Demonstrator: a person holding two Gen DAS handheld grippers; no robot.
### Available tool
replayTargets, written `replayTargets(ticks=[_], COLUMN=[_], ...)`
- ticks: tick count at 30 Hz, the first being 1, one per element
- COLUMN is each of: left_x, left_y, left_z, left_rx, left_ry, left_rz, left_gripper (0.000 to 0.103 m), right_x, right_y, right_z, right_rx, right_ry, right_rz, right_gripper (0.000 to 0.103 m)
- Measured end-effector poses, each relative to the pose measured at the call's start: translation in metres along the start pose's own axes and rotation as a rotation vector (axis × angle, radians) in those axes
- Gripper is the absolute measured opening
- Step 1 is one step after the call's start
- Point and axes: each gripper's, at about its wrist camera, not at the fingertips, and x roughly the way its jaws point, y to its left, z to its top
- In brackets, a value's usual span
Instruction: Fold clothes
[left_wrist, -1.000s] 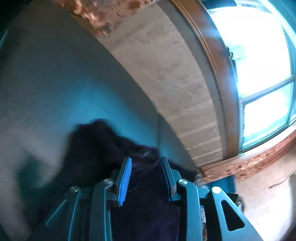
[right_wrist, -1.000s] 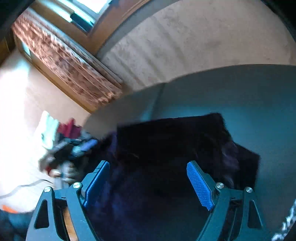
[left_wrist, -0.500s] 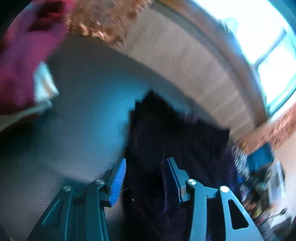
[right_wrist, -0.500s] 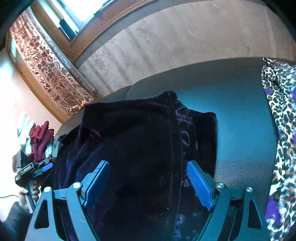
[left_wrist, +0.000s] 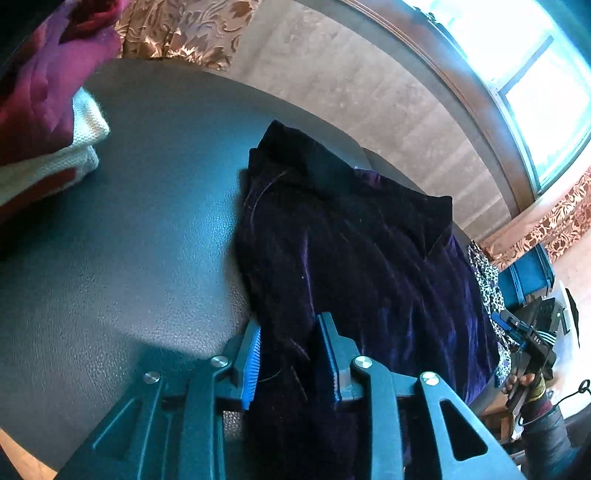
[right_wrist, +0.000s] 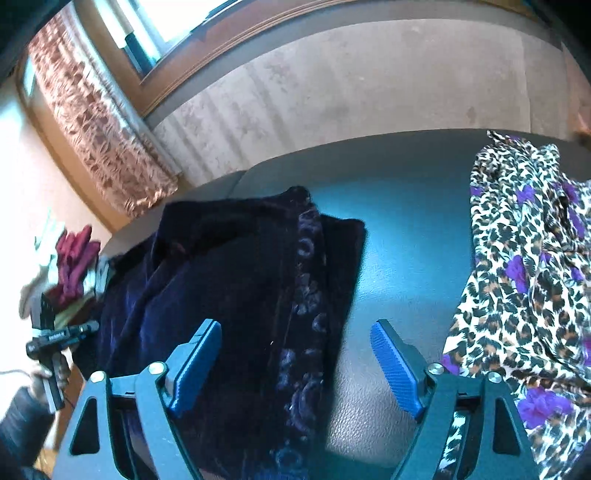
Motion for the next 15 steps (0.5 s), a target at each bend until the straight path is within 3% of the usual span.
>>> replayTargets(ticks=[2,6,7,8,9,10,13,15], left_x=[0.001,0.003,0.003,0.004,0.005,0.006,0.007,-0.008], left_y=[0.002,0.006,0.005,0.004,0.002,0.0,-0.005,-0.011], left_z=[0.002,0.004,0.004,0.005,0.005,0.006,0.012,0.017], left_rx=[-0.026,-0.046,-0.036,-0.024,-0.011,0.002,0.019,0.017], left_ry=[0.006,0.005,0.005,0.004,0.004,0.002,0.004,-0.024], left_rz=[-0.011,-0.008,0.003,0.016,0.028,0.043,0.083,0.062], left_gripper=[0.027,0.023,0.022,0.02,0.018,0.018,0.011,0.007], right_x=[0.004,0.026,0.03,0.034,0.036,0.039,0.043,0.038], right_y=[0.006,0.016,0.02,0.025,0.03,0.035,0.047,0.05], right_z=[0.0,0.007,0.008,0.008,0.008,0.006,0.001,0.004], right_rx=[-0.026,-0.071,-0.085,-0.114,-0.149,-0.189,-0.271,-0.278], right_ry=[0.005,0.063,0.074,0.088,0.104,0.12,0.158,0.171], right_rz=[0.006,-0.029,-0.043,-0.062,-0.084,-0.104,-0.149,-0.163], right_gripper=[0.068,0.067,0.06,0.043,0.035,0.029,0.028,0.017])
